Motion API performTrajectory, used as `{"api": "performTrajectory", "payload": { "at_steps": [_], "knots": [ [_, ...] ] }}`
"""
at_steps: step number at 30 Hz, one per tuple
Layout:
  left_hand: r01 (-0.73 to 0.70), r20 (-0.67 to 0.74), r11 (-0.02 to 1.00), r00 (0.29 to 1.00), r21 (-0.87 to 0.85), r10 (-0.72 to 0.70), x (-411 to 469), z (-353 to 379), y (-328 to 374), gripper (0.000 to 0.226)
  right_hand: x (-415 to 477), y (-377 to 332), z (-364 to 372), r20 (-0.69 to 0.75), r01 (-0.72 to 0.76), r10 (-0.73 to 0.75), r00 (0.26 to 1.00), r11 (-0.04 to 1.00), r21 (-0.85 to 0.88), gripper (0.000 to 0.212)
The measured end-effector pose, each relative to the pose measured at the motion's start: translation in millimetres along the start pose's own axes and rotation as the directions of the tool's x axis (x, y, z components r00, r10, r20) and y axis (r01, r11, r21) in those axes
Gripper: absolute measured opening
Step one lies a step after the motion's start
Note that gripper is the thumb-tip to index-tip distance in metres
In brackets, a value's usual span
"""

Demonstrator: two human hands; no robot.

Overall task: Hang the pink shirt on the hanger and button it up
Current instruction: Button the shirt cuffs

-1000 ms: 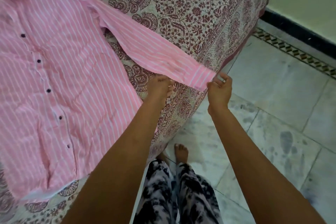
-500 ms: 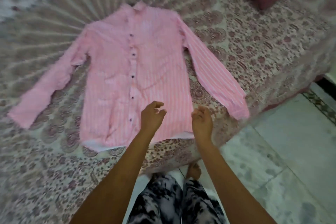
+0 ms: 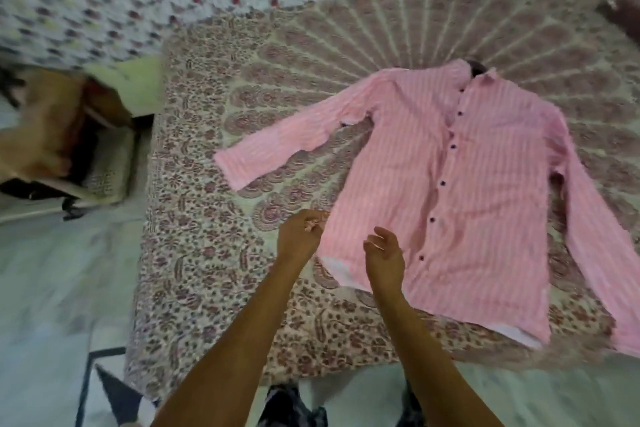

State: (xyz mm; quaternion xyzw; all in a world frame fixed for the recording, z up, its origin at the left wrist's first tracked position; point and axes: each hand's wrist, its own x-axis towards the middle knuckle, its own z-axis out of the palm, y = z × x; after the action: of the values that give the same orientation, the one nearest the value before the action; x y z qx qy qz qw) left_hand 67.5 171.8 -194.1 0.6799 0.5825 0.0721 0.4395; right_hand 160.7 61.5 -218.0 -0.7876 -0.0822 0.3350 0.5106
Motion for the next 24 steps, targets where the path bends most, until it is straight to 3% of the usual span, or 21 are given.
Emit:
{"api": "performTrajectory", "payload": {
  "at_steps": [8, 12, 15, 19, 24],
  "knots": [
    [0.006, -0.013, 0.998, 1.000, 0.055, -0.005, 100, -98, -85, 0.020, -1, -16, 160, 0.111, -0.091, 0.095, 0.989, 0.995, -0.042, 0.028],
    [0.023, -0.033, 0.988, 0.999, 0.153, -0.018, 161, -101, -119, 0.022, 18, -4, 211, 0.050, -0.072, 0.078, 0.996, 0.990, -0.118, 0.027],
    [-0.039, -0.043, 0.965, 0.998, 0.260, 0.052, 202, -92, -133, 0.035, 40, 9, 237, 0.085, -0.022, 0.033, 0.996, 0.991, -0.129, 0.024],
    [-0.183, 0.034, 0.832, 0.980, 0.524, 0.195, 250, -79, -151, 0.054, 69, 23, 258, 0.139, -0.127, 0.141, 0.980, 0.986, -0.107, 0.023],
    [-0.263, -0.062, 0.771, 0.930, 0.579, 0.363, 271, -81, -168, 0.028, 81, 36, 277, 0.072, -0.113, 0.118, 0.990, 0.991, -0.068, 0.021]
  ]
}}
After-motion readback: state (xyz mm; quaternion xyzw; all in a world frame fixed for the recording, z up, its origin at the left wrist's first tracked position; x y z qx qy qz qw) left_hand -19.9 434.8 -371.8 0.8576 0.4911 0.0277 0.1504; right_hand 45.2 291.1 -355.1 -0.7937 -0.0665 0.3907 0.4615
